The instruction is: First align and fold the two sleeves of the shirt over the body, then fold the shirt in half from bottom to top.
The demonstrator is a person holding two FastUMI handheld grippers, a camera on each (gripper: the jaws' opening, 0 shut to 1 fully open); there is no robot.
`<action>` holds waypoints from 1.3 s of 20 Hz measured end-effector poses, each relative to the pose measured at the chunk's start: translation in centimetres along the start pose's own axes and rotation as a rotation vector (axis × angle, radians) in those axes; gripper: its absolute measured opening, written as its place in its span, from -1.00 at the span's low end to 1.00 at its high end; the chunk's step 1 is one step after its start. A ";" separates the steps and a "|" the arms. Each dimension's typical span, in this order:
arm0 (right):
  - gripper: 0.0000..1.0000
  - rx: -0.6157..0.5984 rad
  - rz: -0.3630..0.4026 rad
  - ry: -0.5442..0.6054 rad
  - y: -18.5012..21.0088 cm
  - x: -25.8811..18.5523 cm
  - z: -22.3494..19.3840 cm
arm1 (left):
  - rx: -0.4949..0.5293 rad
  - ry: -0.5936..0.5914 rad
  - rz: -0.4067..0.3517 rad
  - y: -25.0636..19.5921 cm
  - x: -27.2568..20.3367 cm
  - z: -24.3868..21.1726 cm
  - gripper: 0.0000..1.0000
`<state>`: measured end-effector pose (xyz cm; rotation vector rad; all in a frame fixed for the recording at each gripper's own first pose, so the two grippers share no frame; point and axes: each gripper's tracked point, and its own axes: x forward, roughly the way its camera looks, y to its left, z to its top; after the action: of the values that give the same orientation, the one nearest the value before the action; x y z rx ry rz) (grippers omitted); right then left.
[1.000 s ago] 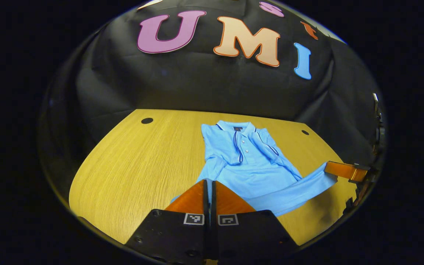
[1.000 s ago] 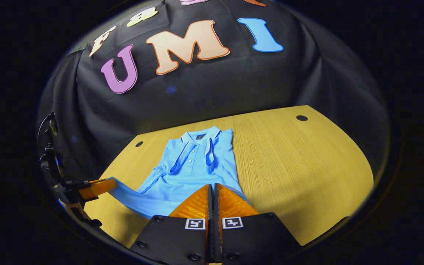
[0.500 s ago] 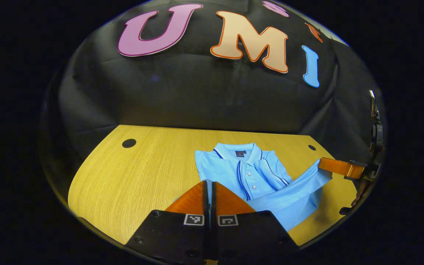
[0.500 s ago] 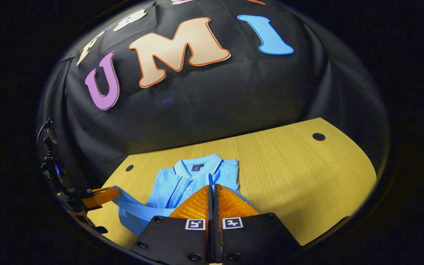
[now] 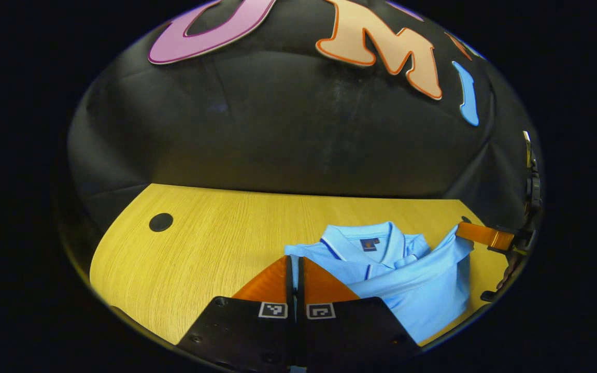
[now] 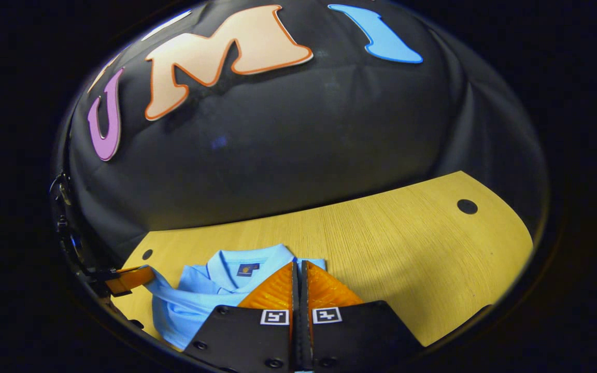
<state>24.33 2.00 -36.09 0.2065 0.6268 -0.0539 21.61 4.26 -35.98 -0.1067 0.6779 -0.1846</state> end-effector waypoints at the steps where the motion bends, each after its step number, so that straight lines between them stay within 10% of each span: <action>1: -0.96 -0.001 -0.012 0.010 -0.4 1.0 -0.4 | 0.019 0.005 0.005 0.2 0.9 -0.4 -1.00; 5: -0.99 -0.015 -0.066 0.049 -1.6 2.6 -2.2 | 0.052 0.037 -0.004 0.2 2.8 -2.1 -1.00; 7: -0.21 -0.044 -0.060 0.044 -1.2 1.9 -2.2 | 0.035 0.011 -0.011 -0.1 2.5 -1.4 -0.84; 10: 0.97 -0.112 -0.059 -0.057 -0.5 -1.0 0.3 | 0.021 -0.059 -0.009 -0.7 -0.2 0.4 0.99; 26: 0.95 -0.249 0.047 -0.473 3.8 -28.9 5.3 | 0.114 -0.529 0.073 -6.0 -28.2 7.3 0.90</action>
<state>4.42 4.25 -14.28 -0.0353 0.1533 0.0217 3.90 4.42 -12.09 -0.0180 0.1433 -0.1168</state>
